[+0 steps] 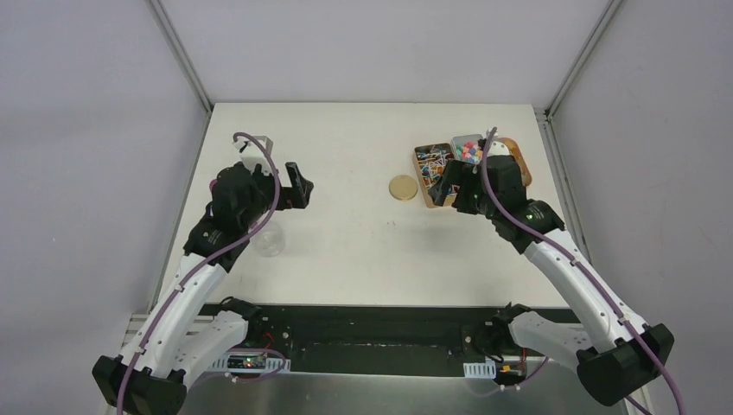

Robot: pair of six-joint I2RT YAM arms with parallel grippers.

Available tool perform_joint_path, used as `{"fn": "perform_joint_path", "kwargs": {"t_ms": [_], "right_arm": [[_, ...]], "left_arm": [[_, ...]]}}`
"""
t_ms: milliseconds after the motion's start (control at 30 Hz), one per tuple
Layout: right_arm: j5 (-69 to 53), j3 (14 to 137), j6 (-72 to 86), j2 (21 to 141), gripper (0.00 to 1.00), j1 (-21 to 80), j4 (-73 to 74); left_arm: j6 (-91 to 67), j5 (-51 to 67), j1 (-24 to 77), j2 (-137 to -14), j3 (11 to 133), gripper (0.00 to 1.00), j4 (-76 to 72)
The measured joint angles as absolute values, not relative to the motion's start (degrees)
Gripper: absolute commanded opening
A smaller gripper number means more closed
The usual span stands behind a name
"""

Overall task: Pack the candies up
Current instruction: Pick up the packing bottle from the center of the board.

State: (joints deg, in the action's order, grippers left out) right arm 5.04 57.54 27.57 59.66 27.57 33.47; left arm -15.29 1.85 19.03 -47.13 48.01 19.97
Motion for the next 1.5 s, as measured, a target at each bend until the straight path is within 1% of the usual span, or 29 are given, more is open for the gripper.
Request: {"fn": "perform_joint_path", "kwargs": {"t_ms": [133, 267, 300, 367, 500, 567, 667, 800, 900, 1200, 1300, 1500], "right_arm": [[5.1, 57.5, 27.6, 57.3, 1.0, 27.6, 33.3], [5.2, 57.2, 27.6, 54.9, 1.0, 27.6, 33.3], [5.3, 57.1, 27.6, 54.4, 1.0, 27.6, 33.3], [5.3, 56.8, 27.6, 53.6, 1.0, 27.6, 33.3], [5.7, 56.5, 27.6, 52.8, 1.0, 27.6, 33.7], [5.8, 56.2, 27.6, 52.3, 1.0, 27.6, 33.8], [6.3, 55.4, 27.9, 51.4, 1.0, 27.6, 33.8], [6.5, 54.5, 28.2, 50.6, 1.0, 27.6, 33.8], [6.5, 54.0, 28.3, 50.4, 1.0, 27.6, 33.8], [7.0, 53.7, 27.2, 49.4, 1.0, 27.6, 34.1], [7.3, 53.7, 26.8, 49.4, 1.0, 27.6, 34.4], [7.0, 53.4, 25.0, 48.6, 1.0, 27.6, 34.3]], "left_arm": [[-17.0, -3.4, 19.0, -47.0, 47.8, 0.99, 20.3], [-21.8, -13.9, 19.0, -48.3, 48.1, 0.99, 23.2], [-23.0, -16.0, 19.0, -48.6, 48.2, 0.98, 24.4], [-26.6, -21.5, 19.0, -49.1, 48.4, 0.88, 27.3], [-34.5, -31.5, 19.0, -49.1, 48.4, 0.77, 33.8], [-38.3, -34.3, 19.0, -49.3, 48.4, 0.71, 37.5], [-43.2, -36.1, 19.0, -50.5, 48.6, 0.67, 42.5], [-50.4, -36.5, 19.0, -52.6, 48.2, 0.59, 47.4], [-56.1, -37.5, 18.9, -52.6, 46.8, 0.56, 49.9], [-65.6, -38.6, 18.3, -56.5, 42.7, 0.5, 52.3], [-68.0, -38.6, 18.3, -57.9, 41.2, 0.45, 52.4], [-71.3, -38.3, 18.3, -60.5, 40.3, 0.39, 52.7]]}}
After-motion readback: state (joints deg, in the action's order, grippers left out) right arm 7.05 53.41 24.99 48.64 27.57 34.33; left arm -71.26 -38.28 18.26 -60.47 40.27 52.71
